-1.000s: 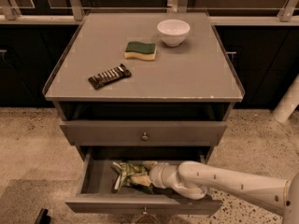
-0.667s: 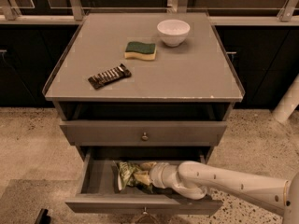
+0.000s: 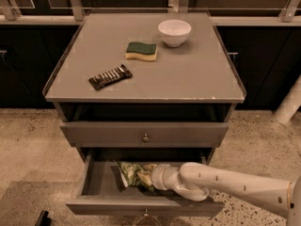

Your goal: Pick green jalapeno chip bag from middle drawer and place on counter

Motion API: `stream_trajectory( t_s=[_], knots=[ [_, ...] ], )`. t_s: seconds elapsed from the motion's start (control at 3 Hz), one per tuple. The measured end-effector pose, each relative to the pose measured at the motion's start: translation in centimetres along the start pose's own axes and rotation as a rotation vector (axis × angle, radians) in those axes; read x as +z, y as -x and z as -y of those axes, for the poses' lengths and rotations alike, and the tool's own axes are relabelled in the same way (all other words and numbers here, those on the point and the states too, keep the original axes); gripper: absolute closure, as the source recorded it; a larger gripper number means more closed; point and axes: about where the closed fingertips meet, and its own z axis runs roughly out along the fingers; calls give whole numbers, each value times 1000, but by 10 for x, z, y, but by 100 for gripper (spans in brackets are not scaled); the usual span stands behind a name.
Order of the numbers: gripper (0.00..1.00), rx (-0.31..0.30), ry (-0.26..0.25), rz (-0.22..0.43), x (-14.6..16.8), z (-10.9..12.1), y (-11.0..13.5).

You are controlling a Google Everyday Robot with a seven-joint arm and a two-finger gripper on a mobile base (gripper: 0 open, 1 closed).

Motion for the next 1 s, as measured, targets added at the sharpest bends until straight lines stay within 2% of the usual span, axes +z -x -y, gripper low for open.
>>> stream_trajectory(
  t_s=[0.33, 1.0],
  knots=[
    [100, -16, 56, 34, -41, -31, 27],
    [100, -97, 25, 123, -152, -102, 83]
  ],
)
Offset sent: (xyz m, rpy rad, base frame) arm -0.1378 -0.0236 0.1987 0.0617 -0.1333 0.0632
